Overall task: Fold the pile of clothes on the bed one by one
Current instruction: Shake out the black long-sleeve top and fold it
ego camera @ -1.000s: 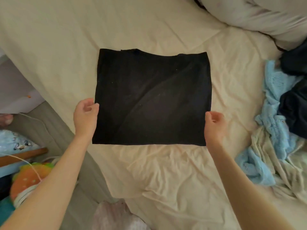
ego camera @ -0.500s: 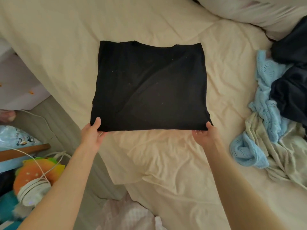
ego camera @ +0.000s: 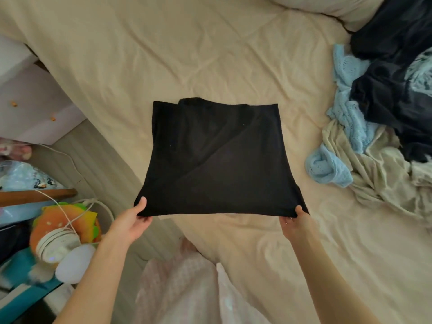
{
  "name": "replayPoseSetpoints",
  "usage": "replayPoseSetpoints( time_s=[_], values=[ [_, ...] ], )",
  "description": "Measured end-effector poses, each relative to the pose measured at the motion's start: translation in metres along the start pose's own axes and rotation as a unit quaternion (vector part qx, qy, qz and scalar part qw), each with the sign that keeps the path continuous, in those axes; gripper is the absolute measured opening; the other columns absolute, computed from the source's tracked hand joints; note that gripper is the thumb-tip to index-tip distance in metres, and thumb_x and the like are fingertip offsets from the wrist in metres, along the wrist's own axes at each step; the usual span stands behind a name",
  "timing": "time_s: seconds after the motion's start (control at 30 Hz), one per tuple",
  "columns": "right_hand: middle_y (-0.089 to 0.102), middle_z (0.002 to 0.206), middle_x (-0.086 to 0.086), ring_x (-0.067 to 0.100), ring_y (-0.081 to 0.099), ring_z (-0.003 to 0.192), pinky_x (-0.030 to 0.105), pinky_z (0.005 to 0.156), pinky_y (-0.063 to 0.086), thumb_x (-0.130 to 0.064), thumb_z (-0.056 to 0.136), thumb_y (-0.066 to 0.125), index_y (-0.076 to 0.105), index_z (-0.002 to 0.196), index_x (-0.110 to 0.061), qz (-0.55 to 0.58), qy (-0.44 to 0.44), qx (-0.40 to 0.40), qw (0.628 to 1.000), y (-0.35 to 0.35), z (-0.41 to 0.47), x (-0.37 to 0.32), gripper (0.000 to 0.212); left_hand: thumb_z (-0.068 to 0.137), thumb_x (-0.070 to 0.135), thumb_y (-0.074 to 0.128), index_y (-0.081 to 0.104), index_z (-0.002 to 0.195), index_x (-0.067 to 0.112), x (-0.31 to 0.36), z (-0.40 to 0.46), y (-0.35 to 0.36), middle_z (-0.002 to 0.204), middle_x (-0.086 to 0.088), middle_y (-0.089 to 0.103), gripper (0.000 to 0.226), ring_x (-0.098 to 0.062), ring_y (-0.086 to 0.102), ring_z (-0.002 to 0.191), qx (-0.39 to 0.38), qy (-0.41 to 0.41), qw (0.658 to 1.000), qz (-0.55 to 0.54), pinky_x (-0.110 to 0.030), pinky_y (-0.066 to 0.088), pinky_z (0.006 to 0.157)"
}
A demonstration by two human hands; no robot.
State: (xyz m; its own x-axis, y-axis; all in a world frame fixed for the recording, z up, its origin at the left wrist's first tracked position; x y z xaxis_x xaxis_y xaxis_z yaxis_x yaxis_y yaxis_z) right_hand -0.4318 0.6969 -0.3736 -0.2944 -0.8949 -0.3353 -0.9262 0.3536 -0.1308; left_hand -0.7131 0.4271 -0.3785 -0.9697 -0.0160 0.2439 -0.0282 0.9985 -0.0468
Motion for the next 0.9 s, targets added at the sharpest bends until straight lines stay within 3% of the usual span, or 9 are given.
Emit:
replayPoseSetpoints(
  time_s=[0.13,0.2,0.27,0.37,0.47,0.6,0.7,0.77,0.9],
  values=[
    [0.048,0.137,0.015,0.032,0.05,0.122,0.039,0.098,0.045,-0.008,0.097,0.045,0.042,0.132,-0.003,-0.207,-0.101,0.067,0.971,-0.022,0.001,0.005,0.035,0.092,0.013,0.058,0.054,0.102,0.003,-0.006,-0.012,0.009,0.115,-0.01,0.055,0.015,-0.021,0.055,0.099,-0.002,-0.012,1.0,-0.005,-0.029,0.047,0.074],
    [0.047,0.137,0.012,0.028,0.047,0.124,0.034,0.1,0.039,-0.016,0.096,0.05,0.042,0.136,-0.006,-0.37,-0.245,0.067,0.894,-0.017,-0.009,-0.003,0.042,0.091,0.014,0.059,0.053,0.116,0.004,-0.001,-0.026,0.022,0.115,-0.008,0.055,0.027,-0.021,0.055,0.099,0.009,0.07,0.997,0.039,-0.028,0.047,0.077],
    [0.053,0.133,0.007,0.021,0.05,0.12,0.03,0.098,0.039,-0.024,0.097,0.048,0.048,0.134,-0.011,-0.452,-0.323,-0.029,0.831,-0.003,-0.02,0.001,0.039,0.092,0.017,0.059,0.053,0.123,0.006,0.002,-0.049,0.04,0.114,-0.006,0.058,0.033,-0.021,0.056,0.102,0.038,0.212,0.965,0.151,-0.029,0.047,0.081],
    [0.061,0.12,0.001,0.016,0.058,0.111,0.034,0.094,0.048,-0.036,0.1,0.044,0.052,0.129,-0.015,-0.389,-0.198,-0.188,0.88,0.014,-0.03,0.016,0.037,0.091,0.023,0.059,0.059,0.115,0.006,-0.008,-0.097,0.094,0.104,-0.001,0.06,0.03,-0.016,0.058,0.097,0.036,0.44,0.839,0.319,-0.016,0.041,0.073],
    [0.064,0.114,0.001,0.016,0.062,0.106,0.032,0.085,0.051,-0.045,0.1,0.036,0.051,0.123,-0.017,-0.263,-0.113,-0.278,0.917,0.023,-0.027,0.006,0.039,0.088,0.016,0.063,0.062,0.11,0.002,-0.047,-0.136,0.165,0.102,0.002,0.059,0.026,-0.011,0.054,0.096,-0.037,0.573,0.725,0.379,-0.011,0.035,0.079],
    [0.07,0.109,0.001,0.016,0.067,0.1,0.032,0.081,0.052,-0.055,0.097,0.032,0.06,0.117,-0.017,-0.168,-0.081,-0.3,0.935,0.014,-0.009,-0.026,0.05,0.093,0.018,0.056,0.047,0.134,0.012,-0.139,-0.14,0.228,0.142,-0.001,0.047,0.042,-0.013,0.04,0.132,-0.26,0.529,0.585,0.558,-0.024,0.03,0.108],
    [0.069,0.11,0.002,0.018,0.066,0.1,0.034,0.082,0.052,-0.052,0.095,0.044,0.062,0.111,-0.021,-0.218,-0.065,-0.267,0.937,0.006,0.009,-0.033,0.04,0.093,0.02,0.057,0.035,0.143,0.015,-0.161,-0.111,0.213,0.152,0.0,0.031,0.055,-0.015,0.015,0.144,-0.225,0.533,0.471,0.666,-0.036,0.013,0.118],
    [0.065,0.109,0.001,0.02,0.064,0.1,0.036,0.081,0.053,-0.046,0.092,0.054,0.061,0.105,-0.021,-0.255,-0.06,-0.227,0.938,0.007,0.019,-0.035,0.028,0.092,0.023,0.057,0.031,0.145,0.018,-0.153,-0.087,0.191,0.155,0.0,0.022,0.059,-0.018,0.007,0.146,-0.154,0.532,0.435,0.71,-0.04,0.009,0.118],
    [0.063,0.108,-0.001,0.018,0.06,0.098,0.035,0.078,0.055,-0.037,0.089,0.064,0.06,0.104,-0.017,-0.319,-0.078,-0.18,0.927,0.023,0.034,-0.039,0.025,0.092,0.023,0.057,0.033,0.145,0.019,-0.141,-0.062,0.163,0.158,-0.004,0.015,0.058,-0.023,0.006,0.146,-0.101,0.519,0.425,0.735,-0.039,0.016,0.116]
  ],
)
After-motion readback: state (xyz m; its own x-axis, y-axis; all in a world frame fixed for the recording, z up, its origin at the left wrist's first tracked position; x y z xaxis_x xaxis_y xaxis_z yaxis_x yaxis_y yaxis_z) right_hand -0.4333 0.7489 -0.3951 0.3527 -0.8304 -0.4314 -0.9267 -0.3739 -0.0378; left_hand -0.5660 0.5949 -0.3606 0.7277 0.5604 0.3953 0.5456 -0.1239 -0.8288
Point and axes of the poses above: each hand's wrist, its own z-axis towards the middle knuckle, its own y-axis out of the palm, x = y × z, the point moved 5 cm from there along z, towards the middle knuckle
